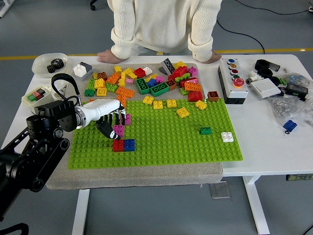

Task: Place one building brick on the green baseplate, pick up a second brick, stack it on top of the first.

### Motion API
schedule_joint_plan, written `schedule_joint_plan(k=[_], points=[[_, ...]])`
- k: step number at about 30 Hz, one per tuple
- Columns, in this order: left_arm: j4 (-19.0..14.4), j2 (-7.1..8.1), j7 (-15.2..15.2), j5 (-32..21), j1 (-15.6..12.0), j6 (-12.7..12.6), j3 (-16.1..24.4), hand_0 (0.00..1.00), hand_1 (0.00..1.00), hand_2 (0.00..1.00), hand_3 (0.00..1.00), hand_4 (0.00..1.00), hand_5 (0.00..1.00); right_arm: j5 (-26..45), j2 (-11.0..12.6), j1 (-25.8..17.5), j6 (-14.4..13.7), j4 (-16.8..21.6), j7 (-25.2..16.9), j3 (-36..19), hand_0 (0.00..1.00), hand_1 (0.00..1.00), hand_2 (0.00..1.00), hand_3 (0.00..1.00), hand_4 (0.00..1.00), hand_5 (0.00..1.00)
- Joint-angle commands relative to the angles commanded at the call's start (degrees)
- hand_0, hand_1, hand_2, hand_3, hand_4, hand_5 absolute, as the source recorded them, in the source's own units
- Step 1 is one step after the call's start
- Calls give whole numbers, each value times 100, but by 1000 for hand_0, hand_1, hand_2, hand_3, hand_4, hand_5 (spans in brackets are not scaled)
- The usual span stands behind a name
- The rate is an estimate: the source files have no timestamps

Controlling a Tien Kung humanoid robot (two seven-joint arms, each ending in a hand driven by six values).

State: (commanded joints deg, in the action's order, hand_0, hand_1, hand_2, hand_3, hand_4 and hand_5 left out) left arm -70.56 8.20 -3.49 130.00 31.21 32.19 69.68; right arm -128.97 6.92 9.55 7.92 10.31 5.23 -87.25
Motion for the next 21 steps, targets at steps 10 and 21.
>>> schedule_joint_plan(k=[10,21], points=[[28,-19,1,0,-2,-33,6,354,337,361,429,871,2,-6,2,-1,-3,0,0,-9,740,642,714,594,828,415],[22,-16,-7,0,2,27,-7,354,335,358,425,884,2,-9,5,6,-6,0,-6,-22,740,643,714,593,827,416]])
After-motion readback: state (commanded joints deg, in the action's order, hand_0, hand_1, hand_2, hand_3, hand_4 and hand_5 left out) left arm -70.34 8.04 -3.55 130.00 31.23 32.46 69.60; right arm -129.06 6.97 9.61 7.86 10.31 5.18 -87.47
